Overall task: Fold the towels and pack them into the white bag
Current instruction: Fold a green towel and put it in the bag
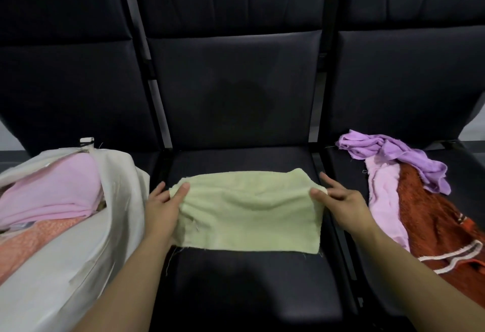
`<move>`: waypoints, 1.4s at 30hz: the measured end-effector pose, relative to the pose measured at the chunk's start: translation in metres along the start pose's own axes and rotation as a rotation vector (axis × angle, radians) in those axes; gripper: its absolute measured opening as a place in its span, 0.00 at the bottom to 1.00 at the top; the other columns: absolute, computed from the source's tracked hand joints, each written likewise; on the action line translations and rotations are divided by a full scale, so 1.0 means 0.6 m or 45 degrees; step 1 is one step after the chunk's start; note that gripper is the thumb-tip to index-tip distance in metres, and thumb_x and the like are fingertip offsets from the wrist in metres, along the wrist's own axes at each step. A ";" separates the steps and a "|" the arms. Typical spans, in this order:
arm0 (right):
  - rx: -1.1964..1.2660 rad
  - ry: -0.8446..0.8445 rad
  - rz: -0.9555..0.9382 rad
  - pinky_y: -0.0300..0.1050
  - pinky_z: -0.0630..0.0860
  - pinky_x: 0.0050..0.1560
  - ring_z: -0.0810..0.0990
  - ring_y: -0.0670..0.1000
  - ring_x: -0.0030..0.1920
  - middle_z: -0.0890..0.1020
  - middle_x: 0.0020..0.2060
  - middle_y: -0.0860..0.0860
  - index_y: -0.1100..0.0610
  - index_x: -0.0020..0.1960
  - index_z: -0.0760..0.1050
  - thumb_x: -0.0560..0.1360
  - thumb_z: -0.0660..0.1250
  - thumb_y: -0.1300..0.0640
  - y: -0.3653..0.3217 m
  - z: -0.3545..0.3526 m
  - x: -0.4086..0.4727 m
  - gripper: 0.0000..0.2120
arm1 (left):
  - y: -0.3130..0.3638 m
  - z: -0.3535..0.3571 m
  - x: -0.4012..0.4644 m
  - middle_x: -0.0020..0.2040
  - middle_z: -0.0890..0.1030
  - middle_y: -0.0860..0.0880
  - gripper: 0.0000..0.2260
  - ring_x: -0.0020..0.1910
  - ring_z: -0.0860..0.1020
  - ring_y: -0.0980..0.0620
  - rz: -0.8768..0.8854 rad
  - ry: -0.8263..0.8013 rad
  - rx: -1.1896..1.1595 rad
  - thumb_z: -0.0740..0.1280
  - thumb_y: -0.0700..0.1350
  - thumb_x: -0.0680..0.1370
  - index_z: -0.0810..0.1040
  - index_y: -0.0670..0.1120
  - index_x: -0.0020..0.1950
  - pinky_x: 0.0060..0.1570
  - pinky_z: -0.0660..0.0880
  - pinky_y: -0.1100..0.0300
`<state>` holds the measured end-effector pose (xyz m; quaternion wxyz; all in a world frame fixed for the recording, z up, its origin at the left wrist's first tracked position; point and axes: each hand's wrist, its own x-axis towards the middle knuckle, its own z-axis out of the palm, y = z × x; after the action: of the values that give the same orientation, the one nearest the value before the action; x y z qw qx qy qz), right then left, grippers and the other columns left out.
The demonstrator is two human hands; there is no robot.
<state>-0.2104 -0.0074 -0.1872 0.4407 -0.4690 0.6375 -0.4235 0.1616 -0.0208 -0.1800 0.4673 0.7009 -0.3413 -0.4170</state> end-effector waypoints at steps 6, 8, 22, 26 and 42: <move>0.169 0.114 -0.344 0.33 0.77 0.51 0.84 0.43 0.50 0.87 0.47 0.47 0.53 0.50 0.84 0.78 0.70 0.57 -0.066 0.003 -0.050 0.04 | 0.048 -0.018 -0.058 0.51 0.86 0.52 0.06 0.53 0.83 0.57 0.313 0.013 -0.235 0.70 0.49 0.80 0.84 0.49 0.53 0.52 0.76 0.63; 0.148 0.084 -0.398 0.33 0.77 0.50 0.83 0.42 0.50 0.86 0.49 0.46 0.53 0.55 0.80 0.78 0.70 0.59 -0.070 0.004 -0.063 0.07 | 0.050 -0.027 -0.068 0.49 0.86 0.52 0.03 0.51 0.83 0.56 0.383 0.039 -0.202 0.69 0.47 0.81 0.82 0.50 0.52 0.51 0.76 0.61; -0.785 0.002 0.235 0.50 0.77 0.56 0.79 0.54 0.50 0.76 0.58 0.55 0.54 0.64 0.73 0.75 0.71 0.50 0.105 0.000 -0.007 0.19 | -0.075 -0.020 -0.010 0.74 0.65 0.39 0.31 0.72 0.65 0.38 -0.219 -0.108 1.215 0.68 0.60 0.78 0.67 0.45 0.75 0.70 0.65 0.47; -0.986 -0.122 -0.137 0.45 0.71 0.63 0.75 0.52 0.63 0.72 0.65 0.47 0.50 0.63 0.76 0.79 0.68 0.52 0.091 0.028 -0.016 0.13 | -0.061 0.021 -0.032 0.52 0.82 0.50 0.09 0.50 0.80 0.52 0.075 -0.326 0.987 0.68 0.52 0.79 0.79 0.51 0.57 0.57 0.75 0.55; -1.363 -0.670 -0.048 0.48 0.66 0.70 0.67 0.55 0.66 0.64 0.67 0.52 0.44 0.75 0.65 0.81 0.53 0.35 0.065 0.092 -0.067 0.26 | -0.089 0.100 -0.071 0.84 0.43 0.50 0.31 0.82 0.43 0.46 0.263 -0.785 1.569 0.51 0.61 0.85 0.44 0.53 0.84 0.80 0.43 0.44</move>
<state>-0.1593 0.0327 -0.2320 0.2785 -0.7265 0.6232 0.0795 0.0940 0.0114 -0.2319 -0.0964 0.6520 -0.6977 -0.2807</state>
